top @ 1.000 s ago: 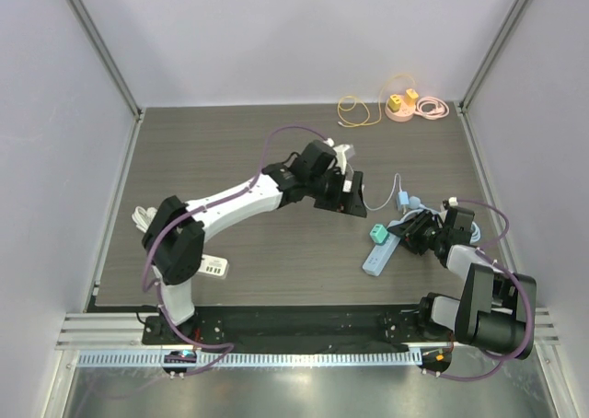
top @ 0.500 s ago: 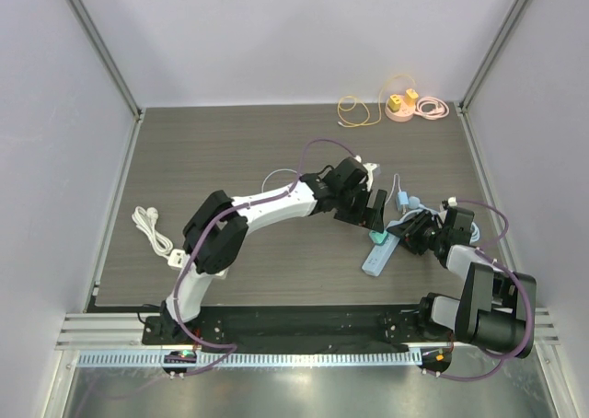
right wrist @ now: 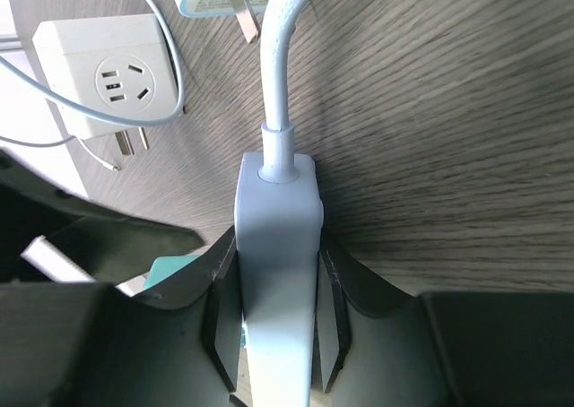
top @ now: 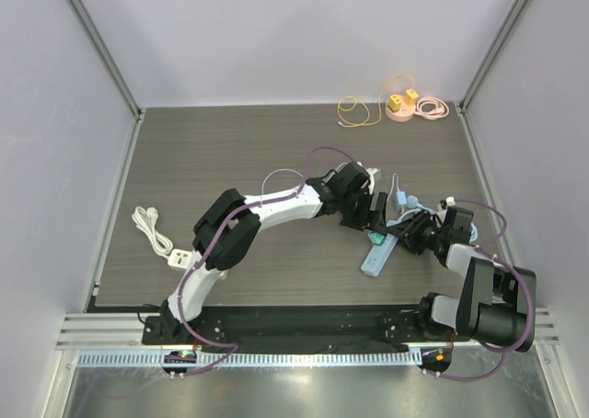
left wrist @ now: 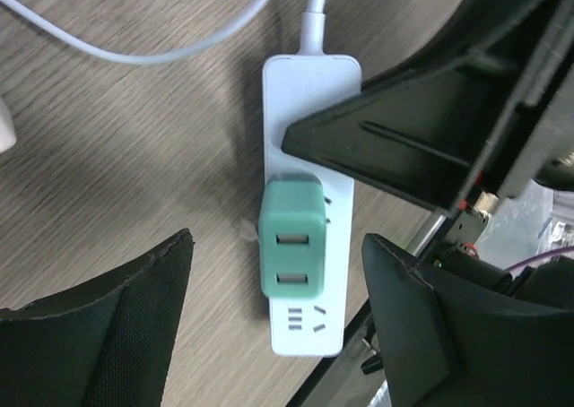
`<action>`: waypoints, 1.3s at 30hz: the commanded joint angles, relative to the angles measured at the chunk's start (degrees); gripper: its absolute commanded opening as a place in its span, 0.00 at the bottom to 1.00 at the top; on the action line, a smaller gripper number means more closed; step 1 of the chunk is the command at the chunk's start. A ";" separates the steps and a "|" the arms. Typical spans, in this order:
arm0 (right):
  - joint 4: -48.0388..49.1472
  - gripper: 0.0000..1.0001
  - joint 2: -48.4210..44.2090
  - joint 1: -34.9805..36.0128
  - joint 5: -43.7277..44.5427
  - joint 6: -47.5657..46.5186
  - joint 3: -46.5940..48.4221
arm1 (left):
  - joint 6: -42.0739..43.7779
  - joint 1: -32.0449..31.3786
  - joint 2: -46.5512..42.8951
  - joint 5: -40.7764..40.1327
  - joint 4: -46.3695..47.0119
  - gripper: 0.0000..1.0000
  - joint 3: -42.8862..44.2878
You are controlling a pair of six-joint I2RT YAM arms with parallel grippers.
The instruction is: Pull the plug off the socket
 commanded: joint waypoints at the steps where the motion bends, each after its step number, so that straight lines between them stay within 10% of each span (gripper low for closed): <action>1: 0.09 0.01 1.42 0.17 -1.34 -1.35 -0.54 | -3.25 -0.35 1.66 1.50 4.38 0.76 1.93; 7: 1.40 0.01 4.23 0.17 -3.36 -1.09 -0.28 | -7.29 -0.43 1.93 -0.69 8.33 0.58 0.17; 15: 1.49 0.01 4.50 0.17 -3.54 -1.09 -0.28 | -9.76 -0.43 1.05 -2.63 9.92 0.00 -0.53; 39: -2.55 0.01 -1.92 2.10 6.56 -2.76 -0.10 | -2.38 0.71 -5.19 -0.61 4.64 0.00 -1.50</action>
